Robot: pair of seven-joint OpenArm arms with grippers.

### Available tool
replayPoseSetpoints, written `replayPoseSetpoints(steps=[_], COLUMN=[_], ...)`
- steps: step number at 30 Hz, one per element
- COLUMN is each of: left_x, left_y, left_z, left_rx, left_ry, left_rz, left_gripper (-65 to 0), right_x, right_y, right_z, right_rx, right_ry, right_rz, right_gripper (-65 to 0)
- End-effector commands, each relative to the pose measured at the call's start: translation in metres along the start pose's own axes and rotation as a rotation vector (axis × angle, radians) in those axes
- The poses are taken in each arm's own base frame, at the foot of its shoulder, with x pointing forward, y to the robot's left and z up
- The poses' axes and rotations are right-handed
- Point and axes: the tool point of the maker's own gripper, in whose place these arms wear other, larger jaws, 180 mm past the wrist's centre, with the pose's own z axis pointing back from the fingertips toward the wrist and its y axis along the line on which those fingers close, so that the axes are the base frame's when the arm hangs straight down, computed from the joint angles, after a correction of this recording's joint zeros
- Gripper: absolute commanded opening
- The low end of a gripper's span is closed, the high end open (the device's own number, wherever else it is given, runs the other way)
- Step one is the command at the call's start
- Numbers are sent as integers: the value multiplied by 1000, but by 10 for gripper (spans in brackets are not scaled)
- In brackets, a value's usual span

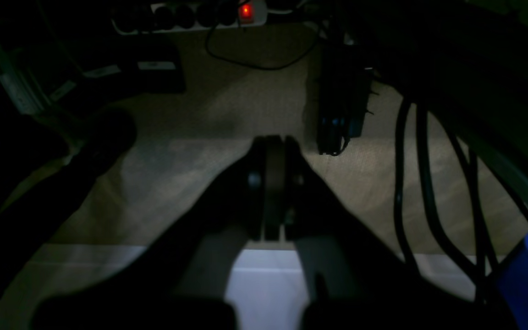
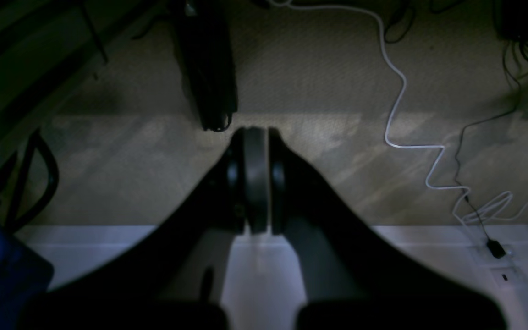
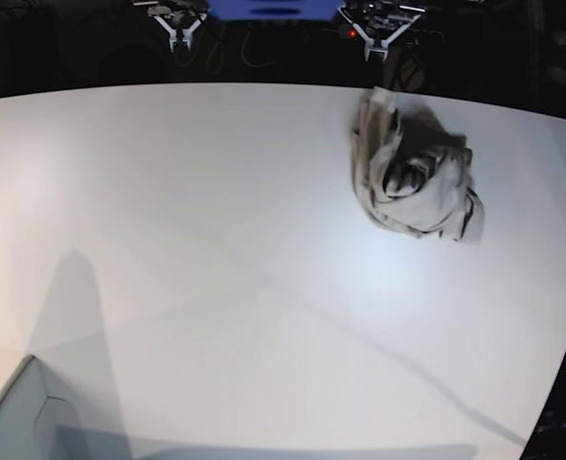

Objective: Layout the t-shirt on the table in an organized manner, then fold the t-shirt properly

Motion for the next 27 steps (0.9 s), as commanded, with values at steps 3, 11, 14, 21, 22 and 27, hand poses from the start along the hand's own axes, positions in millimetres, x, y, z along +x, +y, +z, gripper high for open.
replayPoseSetpoints(steps=[3, 11, 14, 21, 22, 27], left_x=[2, 2, 2, 2, 2, 8], left_y=[2, 2, 2, 2, 2, 2], left_z=[0, 0, 0, 0, 0, 0], left_rx=[8, 8, 8, 8, 8, 8], left_ry=[-4, -4, -4, -4, -4, -10], left_rz=[3, 3, 3, 3, 4, 3], left_gripper=[-650, -650, -650, -650, -650, -650], right_x=[-4, -4, -4, -4, -4, -4], right_y=[6, 6, 6, 6, 6, 6], right_z=[0, 0, 0, 0, 0, 0], right_rx=[26, 26, 26, 26, 26, 26], right_ry=[9, 9, 9, 9, 9, 9], right_rz=[-4, -3, -3, -3, -3, -3], right_gripper=[-650, -650, -650, -650, -650, -650])
